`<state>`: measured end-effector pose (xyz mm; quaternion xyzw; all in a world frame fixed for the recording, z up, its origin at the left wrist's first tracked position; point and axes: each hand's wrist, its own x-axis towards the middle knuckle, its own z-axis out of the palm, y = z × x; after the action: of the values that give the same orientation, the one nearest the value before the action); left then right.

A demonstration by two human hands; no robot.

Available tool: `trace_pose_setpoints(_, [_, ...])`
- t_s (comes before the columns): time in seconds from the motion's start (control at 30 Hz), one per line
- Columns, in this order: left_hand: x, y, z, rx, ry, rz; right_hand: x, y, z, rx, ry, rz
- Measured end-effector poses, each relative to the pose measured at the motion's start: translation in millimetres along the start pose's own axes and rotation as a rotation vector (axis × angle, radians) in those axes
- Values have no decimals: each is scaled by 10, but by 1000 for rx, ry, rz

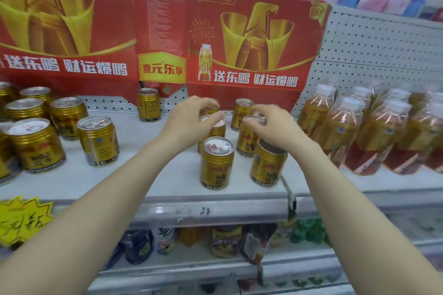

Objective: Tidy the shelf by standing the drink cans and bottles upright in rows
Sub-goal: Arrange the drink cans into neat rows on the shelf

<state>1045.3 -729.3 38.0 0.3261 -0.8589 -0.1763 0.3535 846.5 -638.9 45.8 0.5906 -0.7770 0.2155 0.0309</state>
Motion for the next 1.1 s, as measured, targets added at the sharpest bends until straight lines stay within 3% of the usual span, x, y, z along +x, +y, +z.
trace_pose_setpoints(0.1, [-299,114,-16,-135,-40,52,-372,54,45,75,187,-15])
trace_pose_setpoints(0.17, [-480,132,51,-50,-125,102,-600,91,125,36,217,-14])
trace_pose_setpoints(0.27, [-622,86,162,52,-137,127,-793,109,292,-33,178,20])
trace_pose_setpoints(0.43, [-676,90,150,68,-102,109,-826,60,380,11,214,3])
trace_pose_setpoints(0.87, [-700,68,156,31,-111,100,-814,27,291,102,106,-51])
trace_pose_setpoints(1.0, [-724,41,63,70,-167,136,-773,-5,204,-6,43,-16])
trace_pose_setpoints(1.1, [-756,-86,-187,100,-172,144,-640,-198,65,-103,108,-21])
